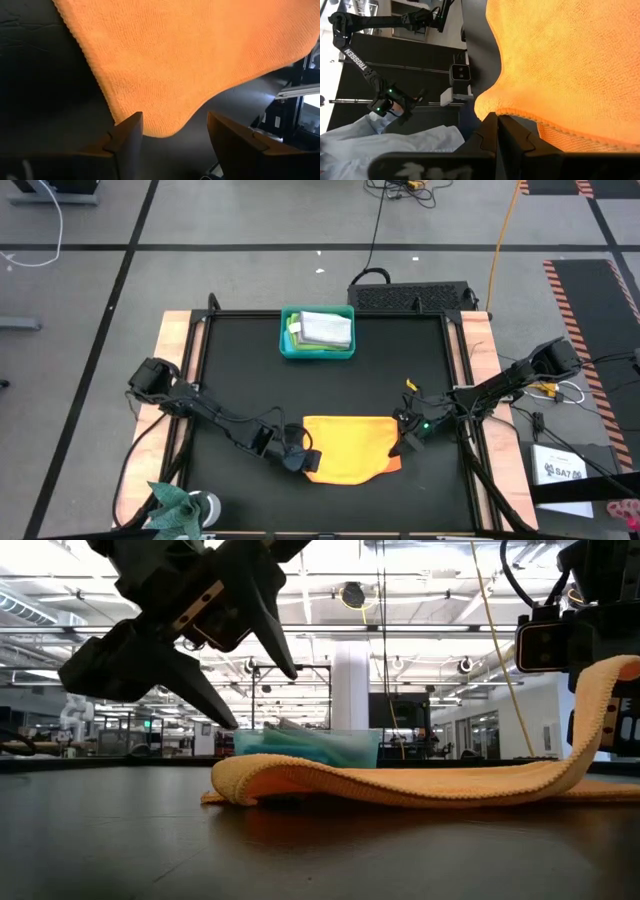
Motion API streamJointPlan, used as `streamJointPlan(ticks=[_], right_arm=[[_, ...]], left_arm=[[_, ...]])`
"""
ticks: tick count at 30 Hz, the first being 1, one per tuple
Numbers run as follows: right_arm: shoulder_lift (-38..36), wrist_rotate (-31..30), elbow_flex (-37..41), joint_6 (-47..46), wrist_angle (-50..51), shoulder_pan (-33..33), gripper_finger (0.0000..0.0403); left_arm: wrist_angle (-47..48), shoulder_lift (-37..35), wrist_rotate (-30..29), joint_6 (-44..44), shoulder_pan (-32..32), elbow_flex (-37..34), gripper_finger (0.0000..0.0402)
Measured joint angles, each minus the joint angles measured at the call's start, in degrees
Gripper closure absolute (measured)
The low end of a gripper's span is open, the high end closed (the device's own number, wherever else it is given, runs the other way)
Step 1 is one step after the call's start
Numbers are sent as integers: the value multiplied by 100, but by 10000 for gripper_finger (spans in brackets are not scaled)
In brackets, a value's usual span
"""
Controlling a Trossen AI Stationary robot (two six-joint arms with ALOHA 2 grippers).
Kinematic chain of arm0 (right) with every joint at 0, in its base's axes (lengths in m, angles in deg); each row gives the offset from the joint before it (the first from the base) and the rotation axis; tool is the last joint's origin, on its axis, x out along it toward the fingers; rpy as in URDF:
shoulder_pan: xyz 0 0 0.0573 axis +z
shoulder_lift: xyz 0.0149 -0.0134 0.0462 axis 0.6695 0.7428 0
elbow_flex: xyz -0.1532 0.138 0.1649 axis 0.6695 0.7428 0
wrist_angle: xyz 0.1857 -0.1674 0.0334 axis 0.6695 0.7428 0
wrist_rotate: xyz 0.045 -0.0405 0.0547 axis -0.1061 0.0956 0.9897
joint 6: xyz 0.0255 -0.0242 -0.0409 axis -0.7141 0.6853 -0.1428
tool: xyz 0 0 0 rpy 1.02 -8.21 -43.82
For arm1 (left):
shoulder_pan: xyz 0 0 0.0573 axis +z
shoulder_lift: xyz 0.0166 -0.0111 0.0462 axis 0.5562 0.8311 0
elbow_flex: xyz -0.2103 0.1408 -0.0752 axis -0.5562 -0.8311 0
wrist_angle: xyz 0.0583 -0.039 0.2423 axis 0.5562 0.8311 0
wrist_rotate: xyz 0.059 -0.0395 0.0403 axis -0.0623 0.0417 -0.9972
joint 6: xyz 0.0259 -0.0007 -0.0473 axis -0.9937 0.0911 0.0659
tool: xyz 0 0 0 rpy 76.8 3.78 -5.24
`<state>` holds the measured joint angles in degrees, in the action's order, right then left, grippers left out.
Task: Fold microfiber towels
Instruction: Fold the orange microfiber towel
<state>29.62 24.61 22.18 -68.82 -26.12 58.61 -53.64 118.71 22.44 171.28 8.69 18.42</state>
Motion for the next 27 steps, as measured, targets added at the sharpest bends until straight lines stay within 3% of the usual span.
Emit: streamJointPlan(ticks=[8, 16, 27], right_arm=[[0, -2, 0, 44, 1, 0, 403], [0, -2, 0, 87, 9, 0, 403], [0, -4, 0, 87, 9, 0, 403]], left_arm=[[6, 0, -128, -130, 48, 0, 176], [381, -2, 443, -104, -29, 0, 176], [693, 9, 168, -56, -2, 0, 176]])
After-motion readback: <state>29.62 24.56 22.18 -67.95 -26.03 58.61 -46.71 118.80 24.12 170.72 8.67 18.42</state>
